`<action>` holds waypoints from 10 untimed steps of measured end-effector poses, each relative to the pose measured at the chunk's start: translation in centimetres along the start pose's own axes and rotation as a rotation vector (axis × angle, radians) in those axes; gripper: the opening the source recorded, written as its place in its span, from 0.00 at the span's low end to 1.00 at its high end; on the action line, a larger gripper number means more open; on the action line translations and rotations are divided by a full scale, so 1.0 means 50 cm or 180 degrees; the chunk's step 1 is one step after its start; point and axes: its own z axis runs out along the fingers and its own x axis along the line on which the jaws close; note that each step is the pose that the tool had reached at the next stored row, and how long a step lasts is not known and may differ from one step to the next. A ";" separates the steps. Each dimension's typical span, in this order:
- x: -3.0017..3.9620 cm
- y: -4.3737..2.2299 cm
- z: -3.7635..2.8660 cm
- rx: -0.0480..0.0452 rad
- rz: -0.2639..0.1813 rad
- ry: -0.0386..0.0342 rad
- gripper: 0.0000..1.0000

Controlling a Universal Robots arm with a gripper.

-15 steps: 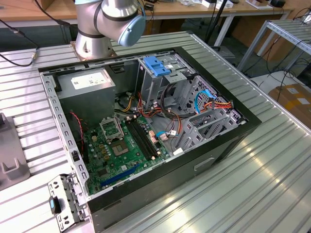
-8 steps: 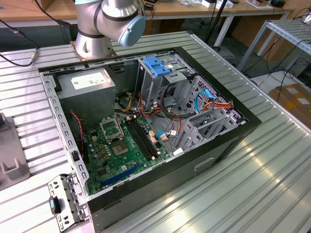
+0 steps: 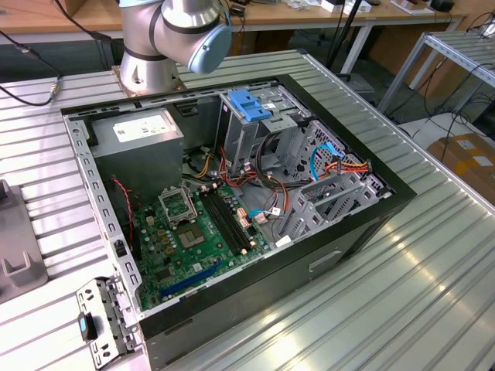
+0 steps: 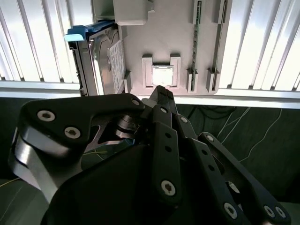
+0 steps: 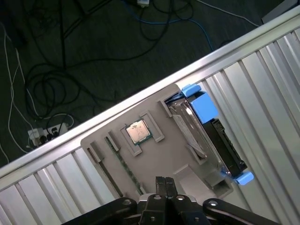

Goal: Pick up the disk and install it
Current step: 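Pick up the disk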

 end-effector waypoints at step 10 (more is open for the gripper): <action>0.000 0.000 0.000 -0.0003 -0.0097 -0.0001 0.10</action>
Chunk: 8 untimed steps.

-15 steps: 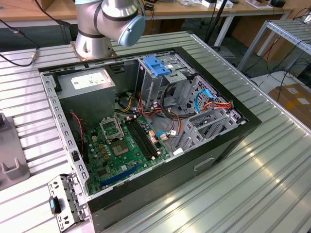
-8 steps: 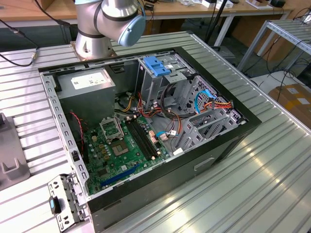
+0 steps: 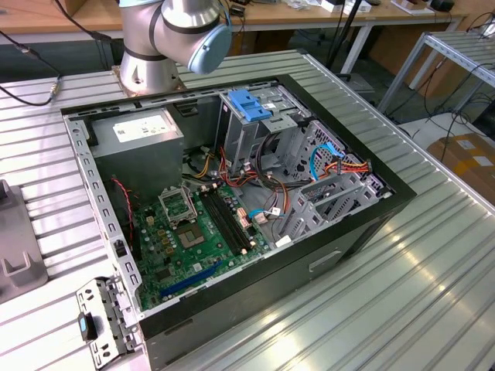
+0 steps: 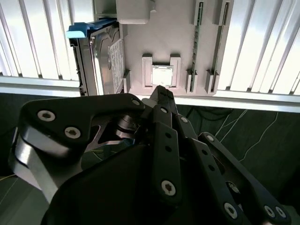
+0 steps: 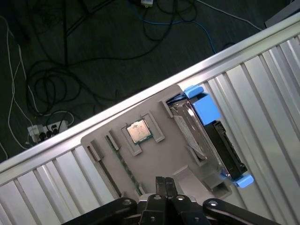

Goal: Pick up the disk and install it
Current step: 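Pick up the disk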

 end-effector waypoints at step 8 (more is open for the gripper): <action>0.000 0.000 0.000 -0.0002 -0.0083 -0.0001 0.10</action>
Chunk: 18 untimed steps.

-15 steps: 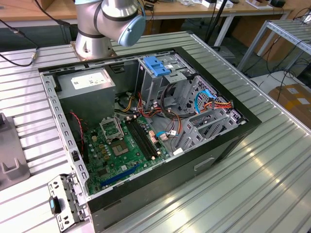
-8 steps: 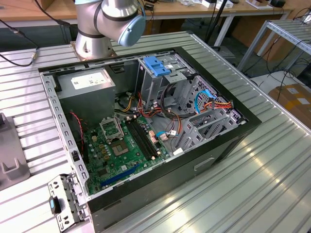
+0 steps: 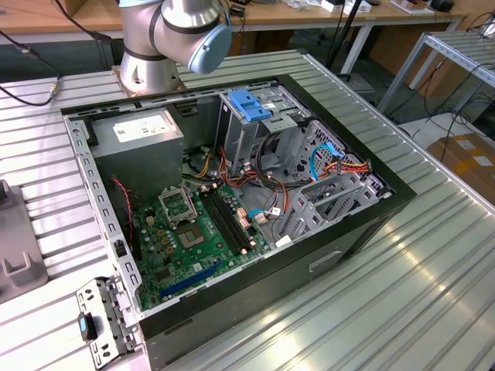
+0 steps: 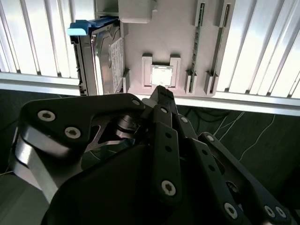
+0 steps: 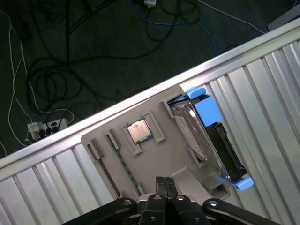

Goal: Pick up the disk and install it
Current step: 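Pick up the disk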

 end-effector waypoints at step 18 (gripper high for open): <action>0.000 0.000 0.000 -0.0005 -0.0186 -0.0001 0.10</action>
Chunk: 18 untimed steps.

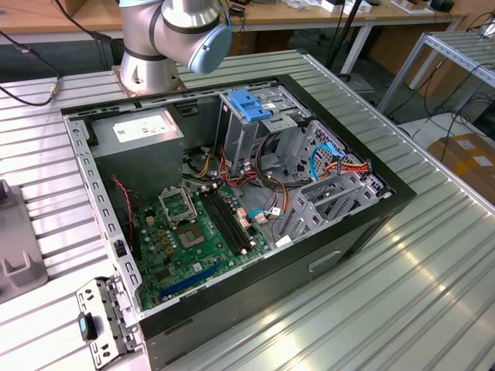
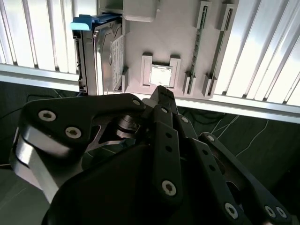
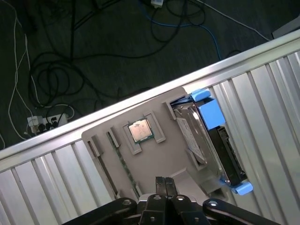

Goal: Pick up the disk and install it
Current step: 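Pick up the disk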

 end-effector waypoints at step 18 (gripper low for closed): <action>0.000 0.000 0.000 -0.0008 -0.0287 -0.0002 0.10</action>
